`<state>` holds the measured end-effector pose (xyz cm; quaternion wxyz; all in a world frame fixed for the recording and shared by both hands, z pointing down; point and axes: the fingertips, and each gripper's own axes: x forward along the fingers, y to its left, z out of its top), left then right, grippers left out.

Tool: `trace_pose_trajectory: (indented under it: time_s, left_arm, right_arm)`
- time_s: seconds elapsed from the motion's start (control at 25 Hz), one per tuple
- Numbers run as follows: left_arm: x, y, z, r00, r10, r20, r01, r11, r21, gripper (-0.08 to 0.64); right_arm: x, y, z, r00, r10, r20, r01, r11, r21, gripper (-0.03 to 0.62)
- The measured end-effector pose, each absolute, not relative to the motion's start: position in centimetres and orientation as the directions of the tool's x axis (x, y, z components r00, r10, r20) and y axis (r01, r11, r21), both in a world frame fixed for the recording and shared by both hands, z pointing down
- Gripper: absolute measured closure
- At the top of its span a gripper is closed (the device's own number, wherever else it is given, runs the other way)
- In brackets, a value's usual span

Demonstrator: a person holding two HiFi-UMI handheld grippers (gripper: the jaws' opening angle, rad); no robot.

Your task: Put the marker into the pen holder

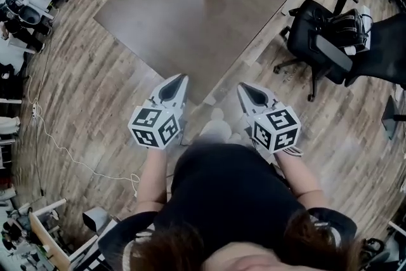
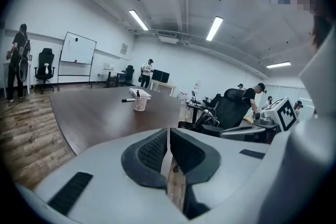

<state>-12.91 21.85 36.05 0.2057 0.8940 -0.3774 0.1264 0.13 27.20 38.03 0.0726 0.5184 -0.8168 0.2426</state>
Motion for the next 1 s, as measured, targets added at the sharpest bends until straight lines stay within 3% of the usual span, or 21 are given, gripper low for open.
trace_pose_trajectory:
  time_s: [0.52, 1.0]
  left_arm:
    - [-13.6, 12.5, 35.0, 0.72, -0.621, 0.311, -0.692, -0.676, 0.253, 0.531]
    - [-14.8, 3.5, 36.5, 0.758, -0.535, 0.373, -0.611, -0.782, 0.12, 0.531]
  right_arm:
    - [-1.8, 17.2, 37.8, -0.446, -0.788, 0.424, -0.893, 0.362, -0.267, 0.577]
    - [-2.2, 8.6, 39.2, -0.458, -0.753, 0.473, -0.889, 0.388, -0.243, 0.577]
